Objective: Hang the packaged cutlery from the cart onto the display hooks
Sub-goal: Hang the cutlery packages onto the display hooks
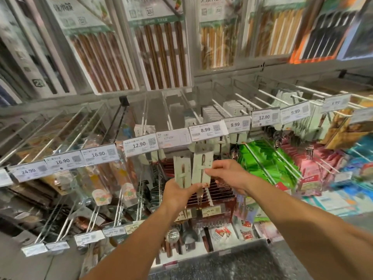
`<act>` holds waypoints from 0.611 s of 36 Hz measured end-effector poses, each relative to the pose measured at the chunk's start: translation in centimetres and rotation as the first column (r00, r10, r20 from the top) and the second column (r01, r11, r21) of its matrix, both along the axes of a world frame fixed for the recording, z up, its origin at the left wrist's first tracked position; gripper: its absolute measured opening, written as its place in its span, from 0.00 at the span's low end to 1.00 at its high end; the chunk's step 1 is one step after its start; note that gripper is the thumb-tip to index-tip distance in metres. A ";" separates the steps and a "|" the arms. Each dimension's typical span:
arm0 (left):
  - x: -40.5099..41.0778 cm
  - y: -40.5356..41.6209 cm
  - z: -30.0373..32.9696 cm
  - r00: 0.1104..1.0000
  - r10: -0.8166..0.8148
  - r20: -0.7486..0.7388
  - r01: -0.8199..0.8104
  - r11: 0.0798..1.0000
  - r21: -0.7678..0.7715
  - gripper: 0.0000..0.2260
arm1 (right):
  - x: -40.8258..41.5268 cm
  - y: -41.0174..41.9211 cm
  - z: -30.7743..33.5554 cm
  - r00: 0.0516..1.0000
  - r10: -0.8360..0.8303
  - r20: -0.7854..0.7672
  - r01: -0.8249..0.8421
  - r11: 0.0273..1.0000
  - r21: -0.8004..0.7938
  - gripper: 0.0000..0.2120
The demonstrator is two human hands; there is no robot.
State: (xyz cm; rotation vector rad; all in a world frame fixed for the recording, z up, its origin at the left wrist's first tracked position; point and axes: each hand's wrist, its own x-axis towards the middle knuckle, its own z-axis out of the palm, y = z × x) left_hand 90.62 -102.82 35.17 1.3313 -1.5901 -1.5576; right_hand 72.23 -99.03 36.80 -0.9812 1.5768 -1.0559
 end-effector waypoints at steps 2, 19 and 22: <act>-0.3 -0.5 -0.2 1.000 -0.007 -0.029 0.007 1.000 0.000 0.15 | -0.2 0.0 0.0 0.999 0.019 -0.029 -0.019 1.000 0.005 0.06; -1.7 -1.6 0.2 1.000 0.017 -0.005 -0.017 0.996 -0.084 0.10 | -1.1 -0.1 -0.2 0.996 -0.068 0.053 0.070 0.996 -0.050 0.03; -1.5 -2.1 -0.1 0.999 0.041 0.018 -0.040 0.998 -0.057 0.07 | -1.2 -0.7 0.5 0.993 -0.089 0.083 0.097 0.991 -0.093 0.01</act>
